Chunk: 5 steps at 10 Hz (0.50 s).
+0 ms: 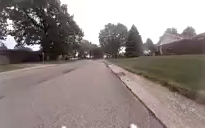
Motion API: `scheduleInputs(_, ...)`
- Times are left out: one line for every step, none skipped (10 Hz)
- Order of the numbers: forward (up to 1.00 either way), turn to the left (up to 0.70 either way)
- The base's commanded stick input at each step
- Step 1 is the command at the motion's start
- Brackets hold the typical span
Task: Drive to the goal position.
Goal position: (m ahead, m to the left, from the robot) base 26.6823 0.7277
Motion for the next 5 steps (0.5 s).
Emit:
scheduleInputs(0.50, 0.00)
scheduleInputs(0.50, 0.00)
scheduleInputs(0.50, 0.00)
scheduleInputs(0.50, 0.00)
scheduleInputs(0.50, 0.00)
